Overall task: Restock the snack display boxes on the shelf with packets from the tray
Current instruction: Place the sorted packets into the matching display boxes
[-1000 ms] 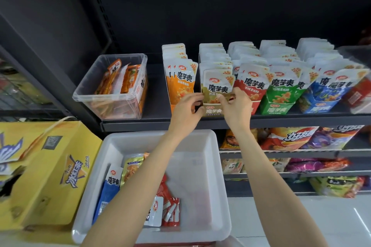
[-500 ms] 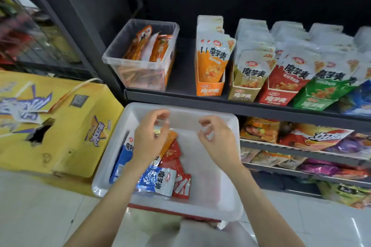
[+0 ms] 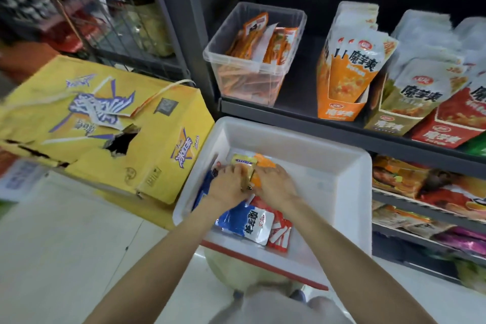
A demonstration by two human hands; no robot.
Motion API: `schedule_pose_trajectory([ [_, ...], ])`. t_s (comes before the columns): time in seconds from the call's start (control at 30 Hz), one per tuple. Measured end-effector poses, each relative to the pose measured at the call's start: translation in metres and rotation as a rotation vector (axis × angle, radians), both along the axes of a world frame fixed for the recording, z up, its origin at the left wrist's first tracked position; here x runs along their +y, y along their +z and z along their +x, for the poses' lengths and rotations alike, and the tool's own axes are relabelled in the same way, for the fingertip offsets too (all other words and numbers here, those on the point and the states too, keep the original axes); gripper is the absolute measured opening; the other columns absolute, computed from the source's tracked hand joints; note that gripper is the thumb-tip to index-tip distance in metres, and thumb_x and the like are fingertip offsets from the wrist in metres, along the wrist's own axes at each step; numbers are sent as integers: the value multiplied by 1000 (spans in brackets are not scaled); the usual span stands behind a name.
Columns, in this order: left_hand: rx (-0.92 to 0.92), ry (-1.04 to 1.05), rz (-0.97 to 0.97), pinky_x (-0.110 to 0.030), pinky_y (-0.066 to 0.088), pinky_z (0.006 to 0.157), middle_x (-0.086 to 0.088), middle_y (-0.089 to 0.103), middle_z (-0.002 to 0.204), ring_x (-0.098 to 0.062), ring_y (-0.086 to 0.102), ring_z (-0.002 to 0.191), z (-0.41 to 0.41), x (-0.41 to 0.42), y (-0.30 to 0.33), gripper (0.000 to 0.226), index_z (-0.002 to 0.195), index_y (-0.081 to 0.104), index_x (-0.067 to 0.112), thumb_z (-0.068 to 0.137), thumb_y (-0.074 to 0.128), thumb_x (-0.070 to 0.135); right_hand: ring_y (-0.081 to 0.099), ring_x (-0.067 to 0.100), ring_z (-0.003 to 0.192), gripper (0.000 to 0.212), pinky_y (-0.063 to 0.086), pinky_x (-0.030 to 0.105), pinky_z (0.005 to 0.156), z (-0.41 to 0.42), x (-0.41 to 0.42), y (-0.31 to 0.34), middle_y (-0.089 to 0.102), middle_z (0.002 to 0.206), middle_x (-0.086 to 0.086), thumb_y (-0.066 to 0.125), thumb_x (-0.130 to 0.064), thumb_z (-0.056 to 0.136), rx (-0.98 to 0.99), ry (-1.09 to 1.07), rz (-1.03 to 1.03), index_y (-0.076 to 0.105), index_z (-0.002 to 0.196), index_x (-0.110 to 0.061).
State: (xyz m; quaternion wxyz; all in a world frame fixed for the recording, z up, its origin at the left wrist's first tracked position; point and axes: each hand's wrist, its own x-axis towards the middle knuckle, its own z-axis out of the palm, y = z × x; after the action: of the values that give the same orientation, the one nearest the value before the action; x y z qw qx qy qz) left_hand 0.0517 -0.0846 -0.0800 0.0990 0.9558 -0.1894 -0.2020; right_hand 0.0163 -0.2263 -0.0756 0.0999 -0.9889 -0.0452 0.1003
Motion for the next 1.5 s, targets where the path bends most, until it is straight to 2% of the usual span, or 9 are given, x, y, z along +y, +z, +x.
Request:
schedule_pose_trajectory([
  [0.27,-81,-257,-123,-35,49,86,-7,64,112,-25,62,99,5,-19,4,44,126,55,14,83,64,23,53,21,121,52,14,37,116,-39,-29,-12,62,125,4,51,-46,92,25,-178,-69,40,136,-19],
  [0.4,-121,54,-486,-15,49,74,3,71,95,-4,63,76,10,-25,34,22,109,69,18,87,66,18,62,21,106,41,29,39,111,-50,-47,7,66,112,1,57,-39,90,-65,-322,125,49,126,-21],
  [0.5,112,404,-830,-14,47,76,5,71,94,-5,63,87,13,-28,57,12,93,70,23,86,67,14,56,21,112,50,42,40,101,-56,-60,27,61,123,0,71,-20,78,-351,-302,384,53,125,-23],
  [0.63,408,583,-1091,-35,52,84,-7,69,94,-22,65,92,3,-44,82,16,93,66,19,86,64,6,46,23,124,60,39,36,103,-57,-67,47,53,136,3,71,-19,74,-599,-71,289,50,131,-21],
  [0.83,669,452,-1217,-28,56,71,-2,73,95,-15,69,89,-18,-67,125,25,103,67,13,98,45,23,61,14,72,12,50,19,69,-65,-78,86,72,80,4,64,-15,86,-901,-321,471,73,87,-7],
  [0.93,541,380,-1228,-23,55,73,-3,72,97,-12,68,90,-17,-78,143,24,101,67,15,99,44,20,66,15,65,13,55,40,56,-73,-105,112,71,79,-5,69,-24,87,-749,-678,780,63,95,-15],
  [1.03,404,236,-1209,-22,55,74,2,70,94,-8,67,87,-20,-99,153,20,98,67,18,95,50,7,70,8,83,32,59,34,67,-86,-136,137,70,94,-11,70,-17,85,-785,-752,1048,50,108,-28],
  [1.27,-86,-195,-990,-10,46,79,10,65,106,-1,60,94,-17,-172,157,22,109,64,24,90,62,13,65,3,97,34,51,20,84,-86,-196,179,68,97,-21,62,-7,91,-1076,-753,1002,46,113,-28],
  [1.5,-485,-424,-550,-20,40,75,-2,51,130,-18,46,119,-6,-209,154,37,130,54,16,94,54,23,61,-13,79,23,49,11,75,-56,-209,178,61,87,-17,64,-9,90,-1065,-737,903,48,100,-22],
])
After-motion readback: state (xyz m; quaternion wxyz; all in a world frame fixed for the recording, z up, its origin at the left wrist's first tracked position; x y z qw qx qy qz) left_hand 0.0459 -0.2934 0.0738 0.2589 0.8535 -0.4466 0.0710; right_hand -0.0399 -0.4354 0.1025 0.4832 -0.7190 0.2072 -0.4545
